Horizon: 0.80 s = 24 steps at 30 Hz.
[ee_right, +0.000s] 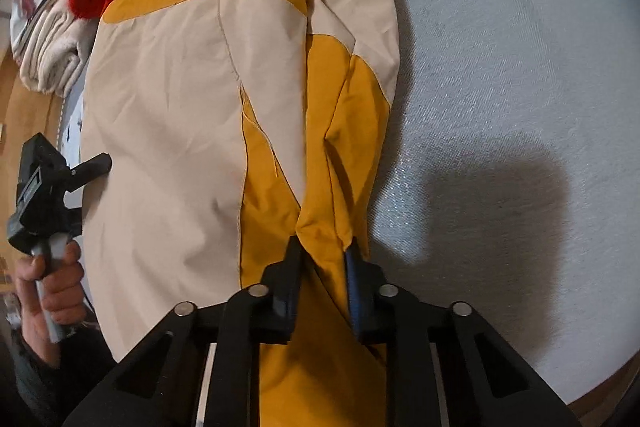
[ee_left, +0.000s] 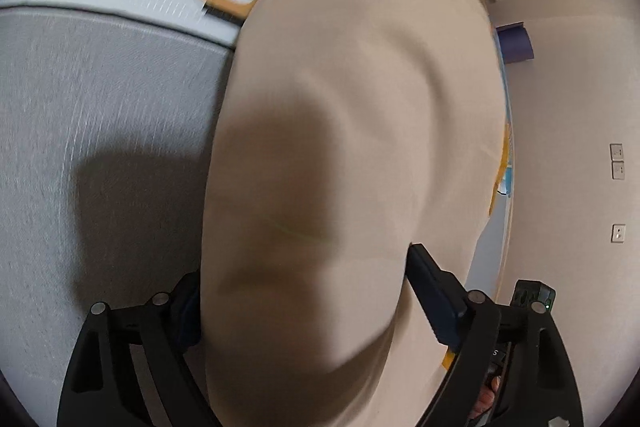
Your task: Fold large clothes
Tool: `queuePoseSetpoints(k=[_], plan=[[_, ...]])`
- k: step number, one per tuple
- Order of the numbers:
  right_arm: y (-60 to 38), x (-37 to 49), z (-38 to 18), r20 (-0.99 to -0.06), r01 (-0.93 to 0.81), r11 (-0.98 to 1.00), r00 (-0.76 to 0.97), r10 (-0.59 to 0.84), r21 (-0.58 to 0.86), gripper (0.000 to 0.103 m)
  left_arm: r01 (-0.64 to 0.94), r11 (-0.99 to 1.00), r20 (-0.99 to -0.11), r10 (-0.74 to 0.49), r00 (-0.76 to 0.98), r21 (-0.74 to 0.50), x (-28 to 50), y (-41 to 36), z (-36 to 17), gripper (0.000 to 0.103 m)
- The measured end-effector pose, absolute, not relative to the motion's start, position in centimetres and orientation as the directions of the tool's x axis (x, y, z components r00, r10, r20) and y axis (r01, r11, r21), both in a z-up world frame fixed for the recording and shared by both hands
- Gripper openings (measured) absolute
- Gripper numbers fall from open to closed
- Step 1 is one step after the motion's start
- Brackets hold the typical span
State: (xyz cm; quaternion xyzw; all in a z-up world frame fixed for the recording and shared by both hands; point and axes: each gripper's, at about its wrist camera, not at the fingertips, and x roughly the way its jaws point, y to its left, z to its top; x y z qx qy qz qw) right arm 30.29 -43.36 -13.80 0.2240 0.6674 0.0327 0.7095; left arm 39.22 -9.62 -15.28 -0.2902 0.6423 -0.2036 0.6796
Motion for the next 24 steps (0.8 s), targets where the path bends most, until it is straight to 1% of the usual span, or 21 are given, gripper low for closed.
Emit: queuePoseSetpoints(k=[1,2,4,7,10,13,16,19,21,24], plan=[[-43.3,30.3,-13.9,-0.932,0.261,0.894,0.109,0.347,0.363,0.017,-0.087,0.754,-0.759,-0.644,0.098,-0.651,39.3,-9.6,-15.0,0.075],[-43.1,30.5,-13.8,-0.932,0.269,0.892,0.115,0.345,0.363,0.015,-0.079,0.756,-0.760,-0.641,0.108,-0.650,39.3,-9.6,-14.5,0.072],[-42.8,30.9,-13.8,-0.931,0.281,0.888,0.124,0.343,0.364,0.014,-0.058,0.762,-0.762,-0.635,0.129,-0.645,39.6,-9.4,-13.2,0.063],[-41.6,31.9,-13.2,-0.927,0.267,0.888,0.153,0.344,0.373,0.012,-0.033,0.782,-0.773,-0.607,0.184,-0.622,39.6,-8.4,-10.9,0.059],[-39.7,33.1,-12.7,-0.906,0.236,0.879,0.196,0.374,0.414,0.011,-0.026,0.813,-0.785,-0.554,0.278,-0.582,39.9,-6.1,-8.4,0.059],[-36.2,34.9,-11.9,-0.866,0.153,0.866,0.255,0.430,0.476,0.010,-0.062,0.819,-0.786,-0.522,0.331,-0.570,40.2,-2.6,-7.6,0.059],[-33.6,35.9,-11.2,-0.835,0.076,0.860,0.297,0.464,0.505,0.010,-0.143,0.810,-0.799,-0.502,0.332,-0.569,40.5,1.2,-8.6,0.059],[-32.6,36.2,-11.4,-0.837,0.072,0.867,0.310,0.451,0.494,0.010,-0.217,0.796,-0.817,-0.504,0.281,-0.566,41.4,4.0,-10.9,0.063],[-32.2,36.0,-11.9,-0.853,0.077,0.878,0.293,0.433,0.472,0.010,-0.206,0.809,-0.829,-0.498,0.256,-0.550,40.8,4.4,-11.2,0.064],[-32.6,35.7,-11.9,-0.870,0.080,0.893,0.279,0.406,0.442,0.010,-0.128,0.844,-0.840,-0.479,0.255,-0.521,39.9,4.1,-9.9,0.065]])
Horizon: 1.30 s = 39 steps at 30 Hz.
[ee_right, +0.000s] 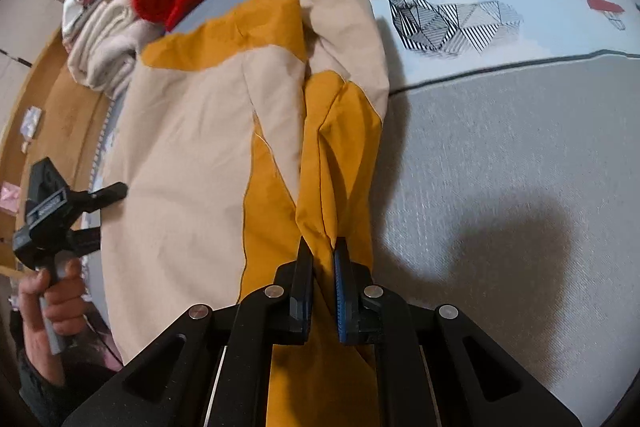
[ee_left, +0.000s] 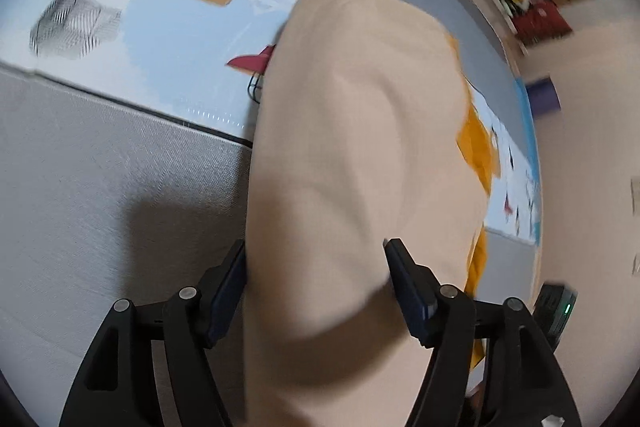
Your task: Fold large clothes
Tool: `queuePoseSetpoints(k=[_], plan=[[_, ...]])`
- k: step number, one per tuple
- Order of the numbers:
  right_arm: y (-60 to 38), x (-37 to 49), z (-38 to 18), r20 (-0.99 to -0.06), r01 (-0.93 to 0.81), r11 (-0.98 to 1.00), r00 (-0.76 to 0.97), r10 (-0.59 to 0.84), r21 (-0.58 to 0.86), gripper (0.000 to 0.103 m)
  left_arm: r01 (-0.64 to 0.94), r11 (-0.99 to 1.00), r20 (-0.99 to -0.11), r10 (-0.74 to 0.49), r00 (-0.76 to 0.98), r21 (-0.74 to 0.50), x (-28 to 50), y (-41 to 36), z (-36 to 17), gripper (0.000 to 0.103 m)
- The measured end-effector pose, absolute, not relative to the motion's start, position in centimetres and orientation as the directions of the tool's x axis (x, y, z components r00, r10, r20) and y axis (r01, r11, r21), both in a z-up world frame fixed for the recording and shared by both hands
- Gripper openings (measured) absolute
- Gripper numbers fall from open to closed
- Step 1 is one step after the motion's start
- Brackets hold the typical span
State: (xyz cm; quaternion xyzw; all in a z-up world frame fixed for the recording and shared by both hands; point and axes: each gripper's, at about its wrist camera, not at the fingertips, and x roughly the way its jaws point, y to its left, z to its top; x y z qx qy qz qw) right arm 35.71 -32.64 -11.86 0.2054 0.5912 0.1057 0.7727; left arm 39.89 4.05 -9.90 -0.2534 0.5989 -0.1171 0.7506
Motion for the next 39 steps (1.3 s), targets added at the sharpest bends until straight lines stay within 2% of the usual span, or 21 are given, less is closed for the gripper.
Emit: queuePoseSetpoints(k=[1,6,8,9,11,13,18,21,23,27,30,34,35,36,37,39], plan=[[-32.7,35.5,-11.6,-0.876,0.082,0.900,0.282,0.390,0.427,0.011,-0.112,0.850,-0.842,-0.476,0.254,-0.515,39.6,4.4,-9.6,0.066],[-33.2,34.7,-11.1,-0.873,0.146,0.879,0.268,0.408,0.455,0.028,-0.068,0.843,-0.832,-0.509,0.219,-0.534,37.5,4.4,-8.8,0.069],[-33.4,33.4,-10.8,-0.877,0.138,0.883,0.259,0.405,0.448,0.043,-0.028,0.875,-0.867,-0.474,0.157,-0.483,36.2,4.2,-9.4,0.069],[-33.2,33.0,-10.5,-0.879,0.127,0.889,0.261,0.398,0.440,0.045,-0.005,0.890,-0.882,-0.452,0.130,-0.457,35.7,3.9,-9.7,0.069],[-32.8,31.6,-9.7,-0.882,0.105,0.897,0.263,0.392,0.430,0.045,0.049,0.911,-0.905,-0.413,0.101,-0.411,34.7,2.9,-10.5,0.070],[-32.2,30.3,-9.9,-0.899,0.086,0.914,0.237,0.368,0.397,0.045,0.096,0.937,-0.932,-0.345,0.114,-0.336,34.2,2.2,-11.0,0.076],[-31.5,27.7,-11.2,-0.944,0.060,0.955,0.184,0.275,0.290,0.045,0.115,0.967,-0.951,-0.246,0.186,-0.227,32.2,1.5,-9.5,0.075],[-31.3,26.4,-10.9,-0.955,0.056,0.969,0.192,0.227,0.241,0.045,0.213,0.972,-0.957,-0.154,0.246,-0.101,30.2,-0.6,-8.5,0.074],[-31.0,25.5,-11.0,-0.970,0.044,0.984,0.178,0.163,0.174,0.045,0.256,0.967,-0.962,-0.080,0.262,-0.011,28.9,-1.9,-9.0,0.077],[-30.4,23.6,-10.0,-0.982,0.014,1.000,0.186,-0.021,-0.019,0.045,0.230,0.970,-0.948,-0.005,0.318,0.072,27.2,-2.5,-8.5,0.079],[-30.0,21.9,-6.7,-0.942,0.032,0.991,0.307,-0.132,-0.128,0.045,0.171,0.978,-0.920,0.047,0.390,0.122,25.4,-2.1,-6.9,0.079],[-29.1,18.2,-0.1,-0.832,0.080,0.990,0.538,-0.138,-0.112,0.046,0.115,0.984,-0.846,0.057,0.531,0.139,22.1,-2.2,-3.4,0.080],[-28.7,17.5,1.4,-0.800,0.078,0.992,0.587,-0.125,-0.097,0.049,0.108,0.985,-0.811,0.046,0.583,0.134,20.8,-2.5,-2.2,0.082],[-28.3,16.5,2.4,-0.770,0.071,0.993,0.627,-0.118,-0.094,0.050,0.107,0.987,-0.776,0.029,0.631,0.124,19.5,-2.9,-1.1,0.089],[-27.9,15.4,3.5,-0.740,0.063,0.993,0.663,-0.115,-0.097,0.055,0.106,0.987,-0.747,0.018,0.664,0.119,18.5,-3.1,-0.3,0.097],[-26.7,13.2,5.2,-0.687,0.043,0.994,0.719,-0.102,-0.103,0.070,0.111,0.987,-0.678,-0.002,0.735,0.117,15.7,-4.0,1.3,0.102]])
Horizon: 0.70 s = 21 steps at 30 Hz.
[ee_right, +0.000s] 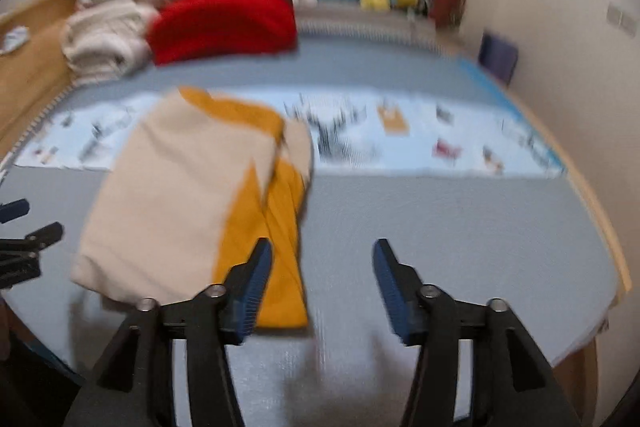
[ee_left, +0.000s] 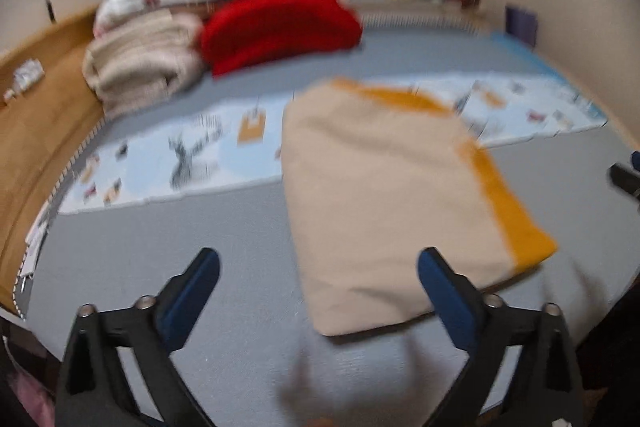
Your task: Fold large clothes
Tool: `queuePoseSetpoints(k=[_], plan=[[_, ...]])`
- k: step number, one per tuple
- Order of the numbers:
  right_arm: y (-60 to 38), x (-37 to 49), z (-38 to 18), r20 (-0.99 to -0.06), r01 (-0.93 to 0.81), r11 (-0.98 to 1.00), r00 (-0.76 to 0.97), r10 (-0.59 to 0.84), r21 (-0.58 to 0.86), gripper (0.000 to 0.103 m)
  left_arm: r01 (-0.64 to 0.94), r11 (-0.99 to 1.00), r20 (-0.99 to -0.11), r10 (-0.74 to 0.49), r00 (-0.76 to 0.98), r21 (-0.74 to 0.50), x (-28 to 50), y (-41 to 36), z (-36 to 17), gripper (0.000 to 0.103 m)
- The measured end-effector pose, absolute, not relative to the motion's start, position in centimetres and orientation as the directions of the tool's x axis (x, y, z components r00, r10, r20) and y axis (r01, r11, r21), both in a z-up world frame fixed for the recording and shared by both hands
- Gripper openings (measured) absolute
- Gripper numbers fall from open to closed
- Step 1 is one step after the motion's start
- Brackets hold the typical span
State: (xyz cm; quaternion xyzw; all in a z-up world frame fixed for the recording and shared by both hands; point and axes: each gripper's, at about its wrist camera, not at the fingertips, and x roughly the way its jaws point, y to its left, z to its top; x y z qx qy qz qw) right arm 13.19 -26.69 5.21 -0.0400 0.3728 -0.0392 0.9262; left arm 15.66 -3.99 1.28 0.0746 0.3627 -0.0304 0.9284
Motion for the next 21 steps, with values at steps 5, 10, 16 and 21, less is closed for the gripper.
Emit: queuePoseSetpoints(k=[5,10,16,21], plan=[[-23.9,9.4,6.0,-0.690,0.005,0.996,0.721,-0.065,-0.089,0.082,0.115,0.989,-0.617,-0.037,0.786,0.088,10.0,-5.3,2.3,0.102],[-22.8,5.9,5.9,-0.692,0.043,0.998,0.720,-0.055,-0.034,0.082,0.075,0.997,-0.703,-0.073,0.707,-0.028,6.8,-4.8,1.2,0.102],[-20.7,3.9,5.1,-0.695,-0.042,0.998,0.719,-0.006,-0.052,0.082,0.034,0.998,-0.674,-0.055,0.736,-0.045,6.2,-4.8,1.6,0.103],[-20.0,4.1,4.8,-0.680,-0.064,0.995,0.733,-0.008,-0.082,0.082,0.035,0.998,-0.690,-0.058,0.721,-0.047,7.5,-5.7,0.1,0.103]])
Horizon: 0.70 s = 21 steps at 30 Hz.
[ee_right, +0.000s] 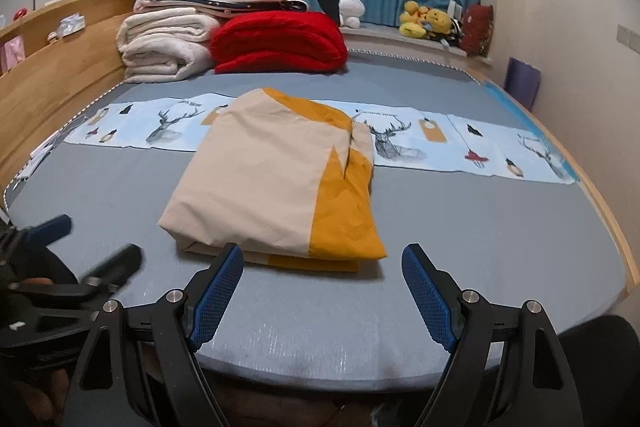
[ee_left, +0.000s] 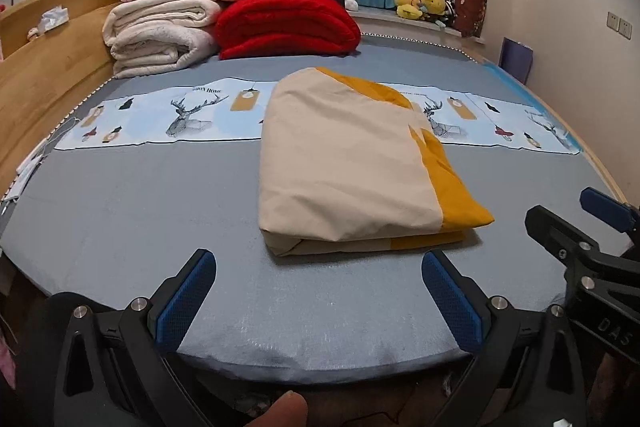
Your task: Fold large clothes
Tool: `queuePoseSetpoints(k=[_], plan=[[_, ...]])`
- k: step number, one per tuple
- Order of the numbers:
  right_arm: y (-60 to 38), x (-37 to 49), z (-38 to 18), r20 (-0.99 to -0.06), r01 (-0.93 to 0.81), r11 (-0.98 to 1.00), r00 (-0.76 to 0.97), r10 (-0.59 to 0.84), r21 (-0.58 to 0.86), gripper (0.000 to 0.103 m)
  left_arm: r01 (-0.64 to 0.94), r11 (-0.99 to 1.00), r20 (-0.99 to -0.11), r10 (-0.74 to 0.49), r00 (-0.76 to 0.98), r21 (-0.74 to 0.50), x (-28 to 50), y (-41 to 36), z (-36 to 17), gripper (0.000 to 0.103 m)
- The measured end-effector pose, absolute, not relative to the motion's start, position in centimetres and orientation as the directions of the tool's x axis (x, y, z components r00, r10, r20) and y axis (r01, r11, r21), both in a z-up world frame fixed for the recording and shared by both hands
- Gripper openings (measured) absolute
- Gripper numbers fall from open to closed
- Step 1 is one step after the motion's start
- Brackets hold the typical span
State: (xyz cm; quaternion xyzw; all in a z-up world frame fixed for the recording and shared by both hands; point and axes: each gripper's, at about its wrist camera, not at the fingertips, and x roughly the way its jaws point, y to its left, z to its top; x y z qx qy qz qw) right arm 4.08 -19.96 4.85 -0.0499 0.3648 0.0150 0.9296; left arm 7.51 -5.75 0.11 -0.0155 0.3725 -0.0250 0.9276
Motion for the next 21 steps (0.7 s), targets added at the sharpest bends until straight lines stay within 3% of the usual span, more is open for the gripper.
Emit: queuePoseSetpoints(k=[21], plan=[[-20.7,5.5,4.0,-0.709,-0.034,0.998,0.705,-0.020,-0.062,0.086,0.044,0.996,-0.704,-0.086,0.705,-0.077,7.9,-5.4,-0.8,0.103]])
